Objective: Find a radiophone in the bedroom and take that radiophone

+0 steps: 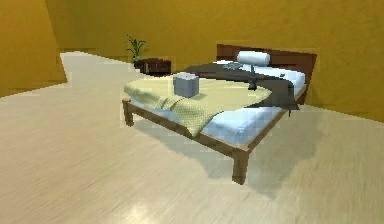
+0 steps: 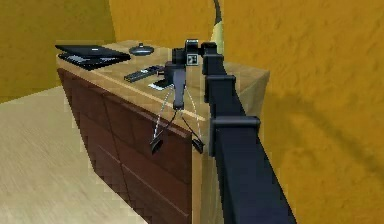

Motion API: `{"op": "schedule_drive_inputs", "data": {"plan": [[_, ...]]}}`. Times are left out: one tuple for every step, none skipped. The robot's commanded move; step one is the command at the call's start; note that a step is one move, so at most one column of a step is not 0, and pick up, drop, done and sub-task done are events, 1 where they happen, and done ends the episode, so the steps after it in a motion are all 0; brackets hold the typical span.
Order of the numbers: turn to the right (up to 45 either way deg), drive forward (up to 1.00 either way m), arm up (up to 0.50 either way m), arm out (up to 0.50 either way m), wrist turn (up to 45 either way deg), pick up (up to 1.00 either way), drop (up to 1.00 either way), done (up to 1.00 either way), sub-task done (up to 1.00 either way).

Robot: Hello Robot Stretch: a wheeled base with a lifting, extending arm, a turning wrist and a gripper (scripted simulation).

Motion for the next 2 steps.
{"op": "schedule_drive_inputs", "data": {"plan": [[0.0, 0.0, 0.0, 0.0, 45.0, 0.0, 0.0, 0.0, 0.0], [0.0, 0.0, 0.0, 0.0, 45.0, 0.0, 0.0, 0.0, 0.0]]}}
